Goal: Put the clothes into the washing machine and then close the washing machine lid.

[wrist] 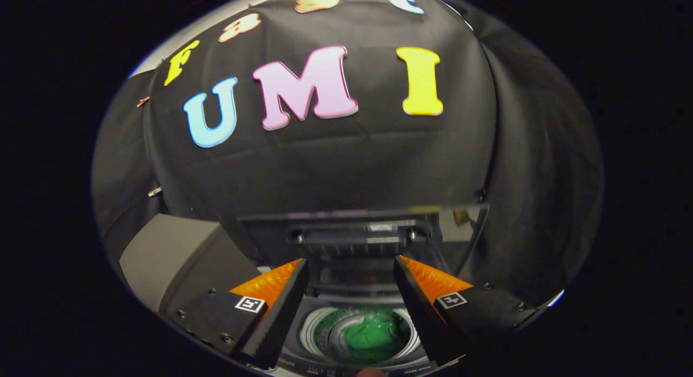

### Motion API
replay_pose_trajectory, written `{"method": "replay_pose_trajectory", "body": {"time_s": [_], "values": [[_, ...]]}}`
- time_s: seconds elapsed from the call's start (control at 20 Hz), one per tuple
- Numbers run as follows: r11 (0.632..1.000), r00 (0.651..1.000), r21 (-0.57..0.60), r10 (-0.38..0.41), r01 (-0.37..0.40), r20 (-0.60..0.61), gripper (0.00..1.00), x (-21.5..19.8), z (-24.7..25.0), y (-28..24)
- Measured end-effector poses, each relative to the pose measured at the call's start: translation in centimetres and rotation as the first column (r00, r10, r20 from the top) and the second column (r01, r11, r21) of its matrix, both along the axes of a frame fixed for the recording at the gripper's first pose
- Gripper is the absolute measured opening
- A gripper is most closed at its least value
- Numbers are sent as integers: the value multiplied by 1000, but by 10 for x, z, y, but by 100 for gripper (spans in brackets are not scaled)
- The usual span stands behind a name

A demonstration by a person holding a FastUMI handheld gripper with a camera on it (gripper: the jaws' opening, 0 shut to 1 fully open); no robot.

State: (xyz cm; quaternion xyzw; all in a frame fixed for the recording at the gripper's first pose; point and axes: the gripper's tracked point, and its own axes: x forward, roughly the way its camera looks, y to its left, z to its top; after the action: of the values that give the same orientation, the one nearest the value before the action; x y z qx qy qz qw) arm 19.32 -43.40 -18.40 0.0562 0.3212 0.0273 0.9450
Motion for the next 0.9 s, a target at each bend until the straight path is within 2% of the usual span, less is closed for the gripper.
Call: {"method": "replay_pose_trajectory", "body": {"time_s": [0.15,0.3,0.45,0.5,0.55,0.6,0.65,0.9], "values": [[999,998,-37,25,-23,65,99,23,13,7],[998,996,-58,-15,20,87,99,70,9,-5],[994,998,-101,-52,48,-36,99,101,-40,-21],[996,993,-81,-57,48,-105,99,99,-57,-22],[995,995,-65,-73,69,-60,99,107,-54,-25],[996,993,-69,-69,62,-99,100,94,-62,-21],[995,997,-86,-52,47,-61,100,97,-56,-19],[997,997,-76,-41,36,-71,100,91,-60,-17]]}}
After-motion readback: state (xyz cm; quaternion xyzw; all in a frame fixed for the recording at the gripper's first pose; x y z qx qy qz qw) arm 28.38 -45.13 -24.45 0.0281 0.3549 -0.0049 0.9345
